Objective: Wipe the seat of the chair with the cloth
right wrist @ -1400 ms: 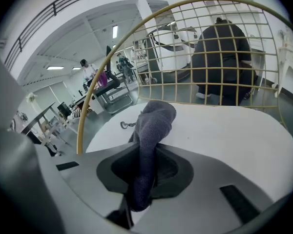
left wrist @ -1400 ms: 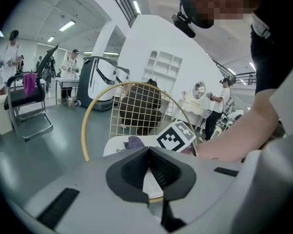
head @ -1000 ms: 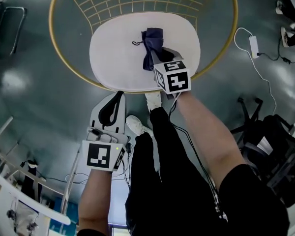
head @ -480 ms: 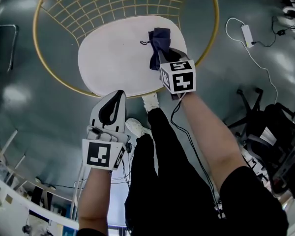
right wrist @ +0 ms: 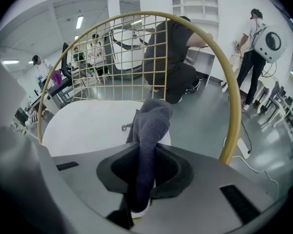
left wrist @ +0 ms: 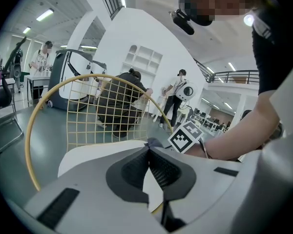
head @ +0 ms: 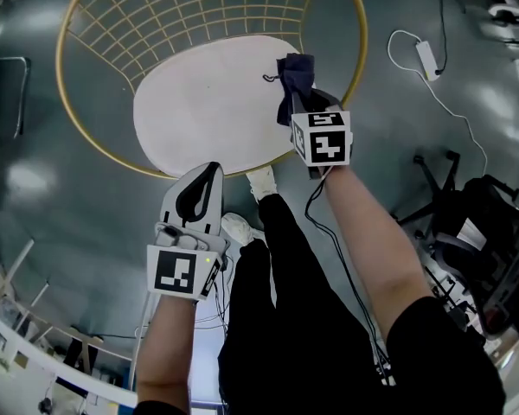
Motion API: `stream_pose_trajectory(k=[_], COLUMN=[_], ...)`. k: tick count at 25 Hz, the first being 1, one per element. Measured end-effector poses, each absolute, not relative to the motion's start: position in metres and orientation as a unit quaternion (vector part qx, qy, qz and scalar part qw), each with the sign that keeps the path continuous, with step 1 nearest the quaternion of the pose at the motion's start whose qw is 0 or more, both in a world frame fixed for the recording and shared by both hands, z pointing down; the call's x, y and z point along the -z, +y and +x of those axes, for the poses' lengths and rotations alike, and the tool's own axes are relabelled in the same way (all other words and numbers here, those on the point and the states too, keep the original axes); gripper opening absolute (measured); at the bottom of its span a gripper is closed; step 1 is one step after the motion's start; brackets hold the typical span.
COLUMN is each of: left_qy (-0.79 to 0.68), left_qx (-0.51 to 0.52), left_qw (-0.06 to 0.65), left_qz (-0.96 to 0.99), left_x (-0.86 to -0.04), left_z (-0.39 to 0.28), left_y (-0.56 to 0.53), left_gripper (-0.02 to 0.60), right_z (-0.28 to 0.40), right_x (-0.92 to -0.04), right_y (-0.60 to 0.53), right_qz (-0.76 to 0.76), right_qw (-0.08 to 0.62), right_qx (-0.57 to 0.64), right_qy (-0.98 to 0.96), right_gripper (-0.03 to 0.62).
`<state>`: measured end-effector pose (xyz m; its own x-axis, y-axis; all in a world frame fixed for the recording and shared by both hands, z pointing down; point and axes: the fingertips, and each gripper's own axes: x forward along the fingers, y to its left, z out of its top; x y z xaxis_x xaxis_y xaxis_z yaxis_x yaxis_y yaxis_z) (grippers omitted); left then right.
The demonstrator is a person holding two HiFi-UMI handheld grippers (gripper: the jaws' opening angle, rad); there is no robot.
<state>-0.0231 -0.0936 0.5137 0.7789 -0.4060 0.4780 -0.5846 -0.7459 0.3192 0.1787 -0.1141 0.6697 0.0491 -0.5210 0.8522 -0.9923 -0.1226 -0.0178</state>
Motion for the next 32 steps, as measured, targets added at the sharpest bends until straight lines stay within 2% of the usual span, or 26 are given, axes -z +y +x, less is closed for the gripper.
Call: stream_pose_trajectory(k=[5,11,17,24,32], left_qy=[-0.268,-0.264,-0.275,-0.293,-0.317], left_qx=[-0.186,-0.189,-0.191,-0.188,-0.185], left_qw=[0.232,0.23,0.23,0.228,0.226], left_qz=[0.916,0.917,0.914,0.909,0.902], left_x=[-0.509,-0.512,-0.51,-0.508,-0.5], left_z=[-0.051,-0.022,-0.054,-0.059,-0.082], left_y=[-0.102,-0.088,-0.09,-0.083,-0.083], left_gripper=[0.012,0.012,0.012,0.012,0.012], right_z=[0.156,0.195,0.181,0.185,0.139], right_x=[-0.663,-0.664,-0.658,-0.649,-0.631], right_y=[-0.12,-0.106,-0.11,-0.109,-0.133], right_qz=[0.664,0.676,0.684,0.686,0.658], right_qw=[0.332,0.332,0.339,0.335,0.326], right_qx=[-0.364,-0.357,-0.341,-0.323,-0.289], right_qy=[-0.562,-0.553,-0.548,-0.558,-0.614], right_gripper=[0.063,0.063,0.063,0.061,0.062])
